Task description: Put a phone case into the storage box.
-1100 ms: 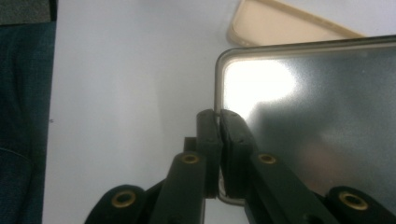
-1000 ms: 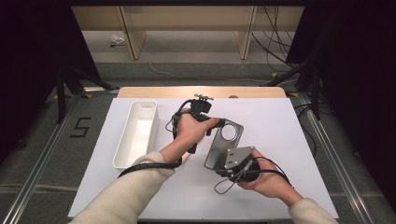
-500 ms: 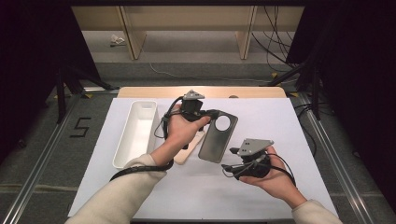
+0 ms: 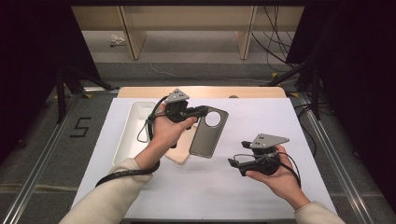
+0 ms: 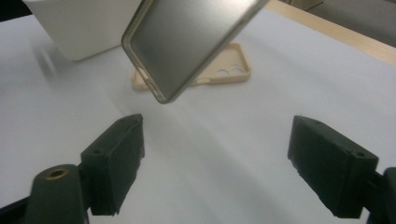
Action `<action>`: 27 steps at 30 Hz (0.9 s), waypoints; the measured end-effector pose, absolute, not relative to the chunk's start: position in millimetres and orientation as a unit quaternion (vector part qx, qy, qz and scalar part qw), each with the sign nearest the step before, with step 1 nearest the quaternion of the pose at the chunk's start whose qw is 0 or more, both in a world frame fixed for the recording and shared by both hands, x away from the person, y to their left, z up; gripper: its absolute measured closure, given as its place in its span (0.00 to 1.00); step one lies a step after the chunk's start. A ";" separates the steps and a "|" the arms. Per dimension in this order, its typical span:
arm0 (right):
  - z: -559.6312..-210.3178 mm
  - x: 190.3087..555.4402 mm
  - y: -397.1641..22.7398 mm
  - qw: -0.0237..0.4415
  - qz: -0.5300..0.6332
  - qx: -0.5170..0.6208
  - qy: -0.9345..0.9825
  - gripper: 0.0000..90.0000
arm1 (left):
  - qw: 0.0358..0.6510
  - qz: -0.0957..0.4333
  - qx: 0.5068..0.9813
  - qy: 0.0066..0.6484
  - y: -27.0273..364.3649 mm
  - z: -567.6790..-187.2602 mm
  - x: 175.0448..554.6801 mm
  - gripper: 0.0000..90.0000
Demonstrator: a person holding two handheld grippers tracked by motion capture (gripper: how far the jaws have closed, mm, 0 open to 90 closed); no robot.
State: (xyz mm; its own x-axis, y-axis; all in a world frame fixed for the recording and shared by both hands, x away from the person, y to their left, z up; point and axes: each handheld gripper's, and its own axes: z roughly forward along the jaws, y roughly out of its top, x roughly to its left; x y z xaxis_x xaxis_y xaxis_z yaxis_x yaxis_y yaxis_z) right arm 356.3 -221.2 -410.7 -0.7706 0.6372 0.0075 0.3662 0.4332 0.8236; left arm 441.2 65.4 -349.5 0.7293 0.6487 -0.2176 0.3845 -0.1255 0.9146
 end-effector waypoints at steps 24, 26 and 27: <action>-414.2 355.2 -236.5 0.157 0.455 0.342 0.807 0.18 | 0.588 0.141 0.712 0.355 115.8 -325.2 435.8 0.91; -414.3 355.6 -237.0 0.159 0.456 0.345 0.805 0.18 | 0.591 0.141 0.709 0.358 118.7 -323.8 436.2 0.91; -414.6 355.7 -237.2 0.159 0.456 0.345 0.805 0.18 | 0.591 0.142 0.709 0.357 120.0 -323.1 436.3 0.91</action>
State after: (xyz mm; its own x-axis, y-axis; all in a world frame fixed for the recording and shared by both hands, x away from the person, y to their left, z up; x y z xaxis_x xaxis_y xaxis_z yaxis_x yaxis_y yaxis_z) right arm 355.7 -237.2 -414.6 -0.7119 0.6998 0.0588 0.4100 0.3463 0.8438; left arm 436.3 120.0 -323.1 0.7038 0.6753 -0.2203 0.3388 -0.0465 0.9397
